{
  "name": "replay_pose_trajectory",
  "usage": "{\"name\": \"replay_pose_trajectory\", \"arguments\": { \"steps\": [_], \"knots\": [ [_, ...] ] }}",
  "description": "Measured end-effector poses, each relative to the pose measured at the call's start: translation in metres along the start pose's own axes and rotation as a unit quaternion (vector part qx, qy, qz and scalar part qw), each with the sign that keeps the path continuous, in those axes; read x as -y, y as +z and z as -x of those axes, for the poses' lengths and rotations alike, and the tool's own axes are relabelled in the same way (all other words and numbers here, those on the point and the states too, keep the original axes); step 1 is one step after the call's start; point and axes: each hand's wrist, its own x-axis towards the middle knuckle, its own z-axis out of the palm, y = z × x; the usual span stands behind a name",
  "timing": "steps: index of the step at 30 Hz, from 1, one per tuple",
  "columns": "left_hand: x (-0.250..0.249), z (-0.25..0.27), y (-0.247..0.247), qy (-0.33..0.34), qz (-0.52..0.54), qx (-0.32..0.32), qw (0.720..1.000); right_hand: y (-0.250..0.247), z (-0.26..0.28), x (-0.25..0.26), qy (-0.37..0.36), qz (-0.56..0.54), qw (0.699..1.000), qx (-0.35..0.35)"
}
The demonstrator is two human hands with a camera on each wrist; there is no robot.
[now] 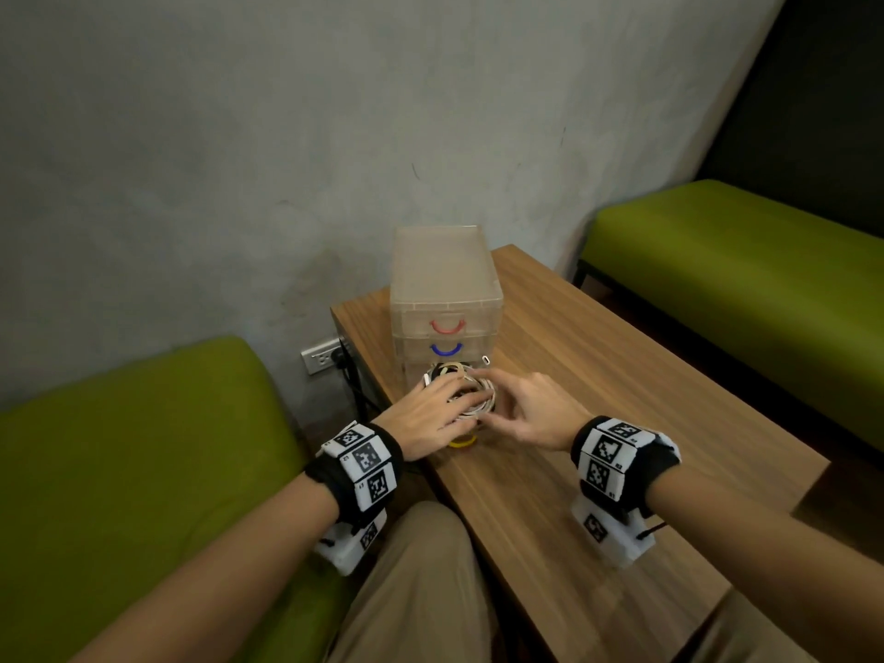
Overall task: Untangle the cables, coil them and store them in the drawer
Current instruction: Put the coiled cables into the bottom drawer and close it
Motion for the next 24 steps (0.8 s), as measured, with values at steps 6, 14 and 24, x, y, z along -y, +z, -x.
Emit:
{"name": "replay_pose_trajectory", "arguments": {
  "steps": [6,14,24],
  "knots": [
    [0.006,-0.001,0.006,-0.003,0.165,-0.072,0.984,0.018,-0.022,0.010,0.086,-0.021,0.993,-0.077],
    [0.013,-0.004,0.005,-0.065,0.237,-0.178,0.953,0.035,-0.007,0.008,-0.014,0.093,0.995,0.030],
    [0.011,-0.003,-0.058,-0.033,-0.109,-0.326,0.938,0.033,-0.018,0.023,0.006,0.228,0.971,0.070]
  ]
}}
